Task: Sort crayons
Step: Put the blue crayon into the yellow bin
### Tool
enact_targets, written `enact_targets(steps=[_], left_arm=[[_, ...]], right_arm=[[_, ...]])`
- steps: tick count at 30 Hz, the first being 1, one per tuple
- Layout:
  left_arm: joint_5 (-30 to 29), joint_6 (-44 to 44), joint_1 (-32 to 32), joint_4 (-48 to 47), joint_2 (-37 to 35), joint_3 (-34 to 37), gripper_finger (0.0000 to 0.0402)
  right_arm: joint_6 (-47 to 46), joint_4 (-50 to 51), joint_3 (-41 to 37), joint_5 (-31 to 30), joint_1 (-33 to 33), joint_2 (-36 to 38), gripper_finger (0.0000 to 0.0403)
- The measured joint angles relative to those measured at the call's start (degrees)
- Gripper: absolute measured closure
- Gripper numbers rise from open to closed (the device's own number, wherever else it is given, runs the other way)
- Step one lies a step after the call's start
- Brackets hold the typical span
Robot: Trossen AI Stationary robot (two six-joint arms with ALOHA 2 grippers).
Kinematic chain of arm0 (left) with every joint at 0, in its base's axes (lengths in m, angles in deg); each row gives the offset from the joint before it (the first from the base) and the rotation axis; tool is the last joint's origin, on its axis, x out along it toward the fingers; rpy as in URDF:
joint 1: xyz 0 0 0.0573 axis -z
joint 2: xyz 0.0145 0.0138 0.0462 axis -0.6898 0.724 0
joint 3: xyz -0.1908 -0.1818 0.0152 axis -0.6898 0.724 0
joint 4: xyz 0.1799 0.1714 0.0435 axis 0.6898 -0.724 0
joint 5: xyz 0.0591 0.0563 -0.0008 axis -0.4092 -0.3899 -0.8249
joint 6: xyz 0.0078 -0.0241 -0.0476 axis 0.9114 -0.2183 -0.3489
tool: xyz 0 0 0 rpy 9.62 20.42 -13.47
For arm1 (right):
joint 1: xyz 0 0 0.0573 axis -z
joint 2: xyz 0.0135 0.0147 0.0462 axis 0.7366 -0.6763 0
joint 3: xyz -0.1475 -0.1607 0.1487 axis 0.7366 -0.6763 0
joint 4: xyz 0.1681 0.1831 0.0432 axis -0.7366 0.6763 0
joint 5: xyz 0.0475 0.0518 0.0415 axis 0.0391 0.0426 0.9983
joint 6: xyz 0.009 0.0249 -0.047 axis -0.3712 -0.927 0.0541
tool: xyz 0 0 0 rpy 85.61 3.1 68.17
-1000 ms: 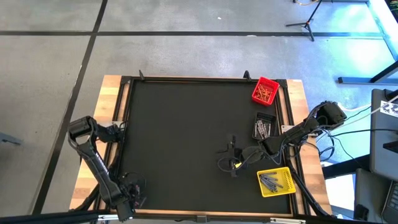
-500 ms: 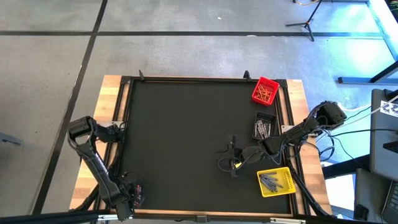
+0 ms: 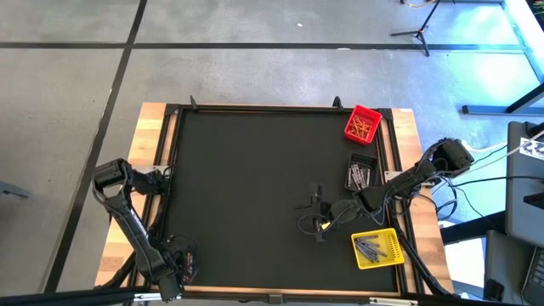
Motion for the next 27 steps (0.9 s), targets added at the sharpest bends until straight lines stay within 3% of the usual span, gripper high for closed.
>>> enact_targets(steps=[9, 13, 21, 27], left_arm=[[-1.7, 5.4, 0.1, -0.3, -0.6, -2.0, 0.0387], [-5.0, 6.6, 0.1, -0.7, -3.0, -2.9, 0.0387], [-26.7, 19.8, -1.0, 0.1, -5.3, -3.1, 0.0387], [-43.0, 32.2, -3.5, 3.6, -5.3, -3.1, 0.0388]], right_arm=[[0.0, -3.8, 0.0, -0.3, 0.0, 0.0, 0.0255], [0.0, -4.4, 0.0, 4.1, 0.0, 0.0, 0.0235], [0.0, -5.8, 0.0, 5.7, 0.0, -1.7, 0.0132], [1.7, -8.1, 0.0, 5.6, 0.0, -1.9, 0.011]])
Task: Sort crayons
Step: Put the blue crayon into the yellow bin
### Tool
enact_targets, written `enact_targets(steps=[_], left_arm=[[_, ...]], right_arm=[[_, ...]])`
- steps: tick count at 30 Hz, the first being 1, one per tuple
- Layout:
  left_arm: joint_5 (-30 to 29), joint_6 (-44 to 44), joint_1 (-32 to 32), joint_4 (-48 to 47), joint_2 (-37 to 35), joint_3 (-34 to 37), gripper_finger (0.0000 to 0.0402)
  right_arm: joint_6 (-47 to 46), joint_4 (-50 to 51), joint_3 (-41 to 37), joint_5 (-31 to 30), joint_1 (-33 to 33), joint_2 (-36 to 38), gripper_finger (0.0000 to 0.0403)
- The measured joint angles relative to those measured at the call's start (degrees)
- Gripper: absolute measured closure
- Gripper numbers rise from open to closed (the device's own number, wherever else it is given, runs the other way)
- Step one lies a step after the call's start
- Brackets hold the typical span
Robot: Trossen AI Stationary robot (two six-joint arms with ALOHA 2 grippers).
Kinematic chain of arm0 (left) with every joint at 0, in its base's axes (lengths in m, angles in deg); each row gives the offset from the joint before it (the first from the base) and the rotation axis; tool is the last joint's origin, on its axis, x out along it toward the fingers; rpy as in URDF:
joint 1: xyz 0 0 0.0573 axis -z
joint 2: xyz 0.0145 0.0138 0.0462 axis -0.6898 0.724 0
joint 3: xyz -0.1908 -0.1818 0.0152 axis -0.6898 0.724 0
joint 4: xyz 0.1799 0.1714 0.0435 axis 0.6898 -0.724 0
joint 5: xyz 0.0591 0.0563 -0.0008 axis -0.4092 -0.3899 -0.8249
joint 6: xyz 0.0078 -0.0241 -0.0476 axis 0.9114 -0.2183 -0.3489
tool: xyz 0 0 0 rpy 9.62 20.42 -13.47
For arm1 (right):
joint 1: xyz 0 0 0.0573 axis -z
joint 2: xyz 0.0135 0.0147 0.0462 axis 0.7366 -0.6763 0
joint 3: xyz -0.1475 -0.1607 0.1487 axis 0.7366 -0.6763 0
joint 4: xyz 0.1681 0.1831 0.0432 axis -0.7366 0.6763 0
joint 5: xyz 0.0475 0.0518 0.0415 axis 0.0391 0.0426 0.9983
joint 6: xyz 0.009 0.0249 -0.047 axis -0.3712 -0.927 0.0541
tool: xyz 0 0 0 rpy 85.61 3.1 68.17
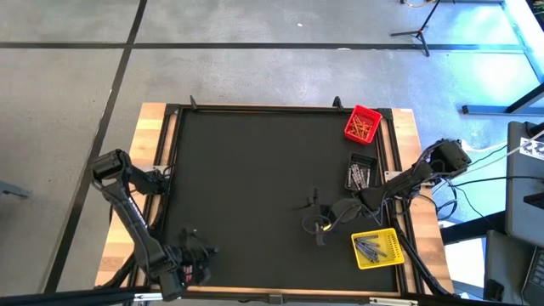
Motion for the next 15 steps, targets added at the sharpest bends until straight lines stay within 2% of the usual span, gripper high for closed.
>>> enact_targets(steps=[4, 8, 12, 15], left_arm=[[-11.0, 10.9, -1.3, 6.2, 0.4, 0.0, 0.0388], [-17.8, 21.5, -3.8, 11.5, 1.5, 0.0, 0.0388], [-19.6, 29.0, -7.2, 14.9, 2.8, 0.0, 0.0388], [-18.9, 35.0, -10.0, 19.3, 4.3, 1.0, 0.0388]], right_arm=[[1.2, -5.2, 0.0, 0.4, 0.0, -1.9, 0.0109], [2.7, -8.2, 0.1, 0.9, 0.0, -3.8, 0.0109], [3.0, -8.2, 0.1, -0.2, 0.0, -3.9, 0.0109], [3.0, -8.8, 0.1, -1.3, 0.0, -3.9, 0.0109]])
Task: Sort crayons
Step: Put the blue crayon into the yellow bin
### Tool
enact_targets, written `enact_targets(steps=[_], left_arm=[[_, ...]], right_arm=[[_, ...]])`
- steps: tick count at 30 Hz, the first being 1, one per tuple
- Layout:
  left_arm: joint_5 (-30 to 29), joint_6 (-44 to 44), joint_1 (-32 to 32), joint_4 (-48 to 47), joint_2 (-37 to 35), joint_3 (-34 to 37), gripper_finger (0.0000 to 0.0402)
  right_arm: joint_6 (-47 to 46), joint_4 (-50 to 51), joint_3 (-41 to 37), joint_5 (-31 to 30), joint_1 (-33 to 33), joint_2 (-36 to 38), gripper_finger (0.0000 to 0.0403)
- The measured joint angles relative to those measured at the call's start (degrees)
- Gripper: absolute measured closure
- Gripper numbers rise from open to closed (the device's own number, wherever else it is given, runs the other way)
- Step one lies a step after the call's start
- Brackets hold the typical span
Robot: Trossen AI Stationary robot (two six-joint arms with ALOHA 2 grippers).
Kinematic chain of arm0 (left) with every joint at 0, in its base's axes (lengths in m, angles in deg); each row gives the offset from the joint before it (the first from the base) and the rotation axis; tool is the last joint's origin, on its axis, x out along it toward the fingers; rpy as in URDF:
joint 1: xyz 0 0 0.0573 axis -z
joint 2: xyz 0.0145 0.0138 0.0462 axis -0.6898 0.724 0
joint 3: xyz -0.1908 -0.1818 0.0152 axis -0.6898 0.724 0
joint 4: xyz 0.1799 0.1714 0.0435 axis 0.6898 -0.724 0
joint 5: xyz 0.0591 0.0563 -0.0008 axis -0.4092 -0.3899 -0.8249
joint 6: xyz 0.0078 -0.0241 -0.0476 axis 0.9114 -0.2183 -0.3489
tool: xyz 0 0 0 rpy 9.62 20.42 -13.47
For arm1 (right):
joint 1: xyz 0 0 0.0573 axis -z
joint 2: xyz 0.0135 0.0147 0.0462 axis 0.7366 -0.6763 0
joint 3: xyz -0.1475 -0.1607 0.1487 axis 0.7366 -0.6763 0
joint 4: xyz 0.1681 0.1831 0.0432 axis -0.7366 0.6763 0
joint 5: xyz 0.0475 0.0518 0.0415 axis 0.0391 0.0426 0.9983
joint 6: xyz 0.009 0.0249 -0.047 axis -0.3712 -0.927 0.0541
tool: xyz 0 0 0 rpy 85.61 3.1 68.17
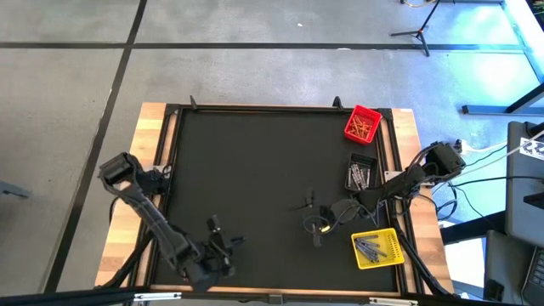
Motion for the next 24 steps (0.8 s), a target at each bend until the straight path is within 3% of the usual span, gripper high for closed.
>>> enact_targets(steps=[4, 9, 16, 19, 24], left_arm=[[1.3, 8.9, -3.7, 12.5, 1.5, 4.9, 0.0388], [5.1, 20.8, -8.2, 36.7, 1.9, 14.7, 0.0388], [16.2, 37.9, -12.6, 70.6, 1.9, 27.1, 0.0388], [17.0, 42.2, -13.2, 78.4, 1.8, 30.0, 0.0388], [17.0, 46.0, -13.5, 82.6, 1.8, 31.0, 0.0388]], right_arm=[[-0.8, 0.0, 0.0, -0.2, 0.0, 0.0, 0.0109], [-8.4, 0.8, 0.0, 0.6, 0.0, 0.0, 0.0109], [-11.2, 5.6, 0.0, 1.9, 0.0, 0.0, 0.0109], [-12.0, 5.9, 0.0, 2.2, 0.0, 0.0, 0.0109], [-12.8, 5.3, 0.0, 2.3, 0.0, 0.0, 0.0109]])
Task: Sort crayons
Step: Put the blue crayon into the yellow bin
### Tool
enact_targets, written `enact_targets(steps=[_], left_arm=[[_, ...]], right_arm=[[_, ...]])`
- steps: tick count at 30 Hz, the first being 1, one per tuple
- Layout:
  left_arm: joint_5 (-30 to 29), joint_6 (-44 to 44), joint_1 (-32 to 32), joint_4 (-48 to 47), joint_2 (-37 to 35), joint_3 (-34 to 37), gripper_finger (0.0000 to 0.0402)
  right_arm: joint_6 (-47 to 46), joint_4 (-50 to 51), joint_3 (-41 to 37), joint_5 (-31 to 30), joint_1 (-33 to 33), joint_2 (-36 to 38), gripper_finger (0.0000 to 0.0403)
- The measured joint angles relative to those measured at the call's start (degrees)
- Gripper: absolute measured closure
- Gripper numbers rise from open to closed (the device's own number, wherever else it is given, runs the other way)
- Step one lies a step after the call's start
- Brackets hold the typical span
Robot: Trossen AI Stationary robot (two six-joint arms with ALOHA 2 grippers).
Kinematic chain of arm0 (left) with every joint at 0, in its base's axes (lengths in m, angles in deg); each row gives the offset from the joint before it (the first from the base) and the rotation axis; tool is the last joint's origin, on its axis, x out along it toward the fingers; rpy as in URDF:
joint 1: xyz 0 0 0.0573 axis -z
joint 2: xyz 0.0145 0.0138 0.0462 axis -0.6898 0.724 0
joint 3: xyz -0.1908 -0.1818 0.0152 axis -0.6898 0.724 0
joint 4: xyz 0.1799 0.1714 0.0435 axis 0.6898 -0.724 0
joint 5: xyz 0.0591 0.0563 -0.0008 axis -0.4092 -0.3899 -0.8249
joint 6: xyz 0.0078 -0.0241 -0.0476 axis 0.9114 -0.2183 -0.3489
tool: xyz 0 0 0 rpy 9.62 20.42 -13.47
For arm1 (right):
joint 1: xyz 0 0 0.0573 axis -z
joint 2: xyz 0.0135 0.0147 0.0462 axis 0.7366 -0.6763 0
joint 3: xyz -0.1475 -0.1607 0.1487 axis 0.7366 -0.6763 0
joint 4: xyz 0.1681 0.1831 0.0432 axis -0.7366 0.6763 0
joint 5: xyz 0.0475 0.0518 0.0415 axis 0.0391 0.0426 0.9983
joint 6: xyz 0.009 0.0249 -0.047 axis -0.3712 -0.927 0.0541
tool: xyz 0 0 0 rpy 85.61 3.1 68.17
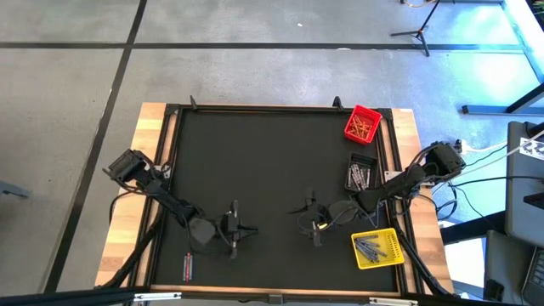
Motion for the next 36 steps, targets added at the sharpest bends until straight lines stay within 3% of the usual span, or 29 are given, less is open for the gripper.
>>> enact_targets(steps=[4, 12, 17, 23, 36], left_arm=[[-2.1, 4.2, 0.0, 3.2, 0.0, -0.7, 0.0388], [-4.1, 8.5, -1.2, 5.8, 0.1, -2.6, 0.0388], [-4.0, 8.5, -1.9, 5.7, 1.3, -3.8, 0.0388], [-3.6, 8.7, -1.8, 6.0, 1.6, -4.2, 0.0388], [-3.6, 8.5, -2.1, 7.1, 1.5, -4.2, 0.0388]], right_arm=[[-0.8, -5.7, 0.0, 0.0, 0.0, -1.9, 0.0109], [0.5, -19.1, 5.2, -0.5, 0.0, -14.7, 0.0109], [3.9, -18.6, 12.3, -1.6, 0.9, -19.3, 0.0114], [5.0, -13.9, 17.4, -2.4, 2.9, -20.7, 0.0162], [5.7, -11.1, 19.1, 0.5, 3.4, -20.7, 0.0233]])
